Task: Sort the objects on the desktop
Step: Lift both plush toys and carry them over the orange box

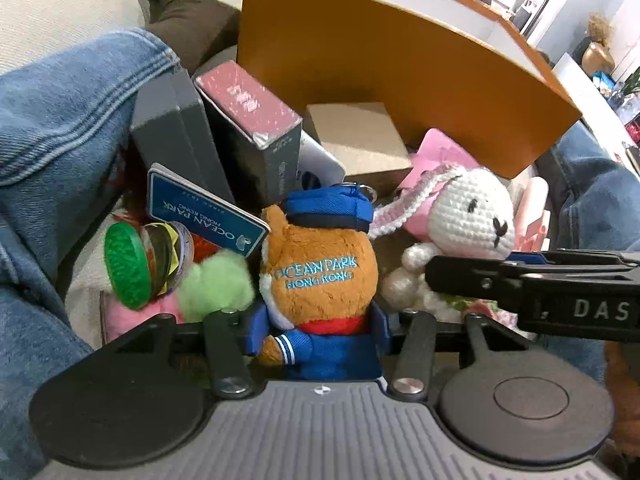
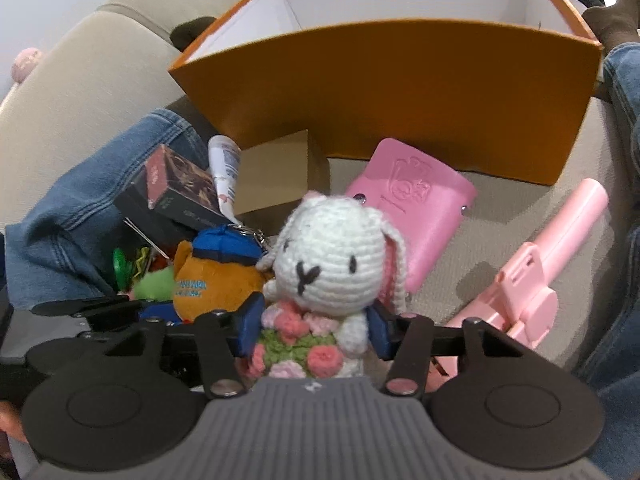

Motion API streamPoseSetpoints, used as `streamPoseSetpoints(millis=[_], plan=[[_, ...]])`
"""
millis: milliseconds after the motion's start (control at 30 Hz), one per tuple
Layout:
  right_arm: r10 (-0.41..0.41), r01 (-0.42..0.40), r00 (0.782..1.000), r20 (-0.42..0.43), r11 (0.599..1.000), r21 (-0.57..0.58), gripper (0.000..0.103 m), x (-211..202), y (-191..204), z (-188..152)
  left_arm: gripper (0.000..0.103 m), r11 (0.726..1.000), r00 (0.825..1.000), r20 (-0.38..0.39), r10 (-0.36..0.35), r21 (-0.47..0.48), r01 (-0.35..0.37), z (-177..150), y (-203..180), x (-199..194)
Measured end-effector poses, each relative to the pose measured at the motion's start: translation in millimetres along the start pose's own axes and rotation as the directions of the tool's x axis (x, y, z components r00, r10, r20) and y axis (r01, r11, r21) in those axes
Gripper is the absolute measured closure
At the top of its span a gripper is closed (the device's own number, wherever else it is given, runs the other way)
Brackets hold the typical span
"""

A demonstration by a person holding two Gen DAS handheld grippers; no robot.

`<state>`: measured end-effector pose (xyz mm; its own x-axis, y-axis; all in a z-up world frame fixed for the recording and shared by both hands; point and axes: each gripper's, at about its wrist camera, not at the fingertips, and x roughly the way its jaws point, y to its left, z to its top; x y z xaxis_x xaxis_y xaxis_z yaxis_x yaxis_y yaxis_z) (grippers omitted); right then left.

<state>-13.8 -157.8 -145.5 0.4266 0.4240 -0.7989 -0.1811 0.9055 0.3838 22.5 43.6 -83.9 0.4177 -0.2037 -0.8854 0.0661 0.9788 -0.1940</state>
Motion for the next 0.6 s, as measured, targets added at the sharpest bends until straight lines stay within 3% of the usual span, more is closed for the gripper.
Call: streamPoseSetpoints(millis=[300,600], plan=[[0.015,-0.002,0.982,0.189,0.998,-0.070,0.049,-65.8,0.6,15.8,0.046,0.998,0.991,0.128,-0.035,0.054,0.028,2.1,-15.6,-54.8],[0.007,0.038,0.970,0.243,0.983,-0.180,0.049,-99.4,10.6,50.3,0.046,0.993,0.970,0.228,-0.087,0.096,0.067,42.4,-47.7,-78.8]])
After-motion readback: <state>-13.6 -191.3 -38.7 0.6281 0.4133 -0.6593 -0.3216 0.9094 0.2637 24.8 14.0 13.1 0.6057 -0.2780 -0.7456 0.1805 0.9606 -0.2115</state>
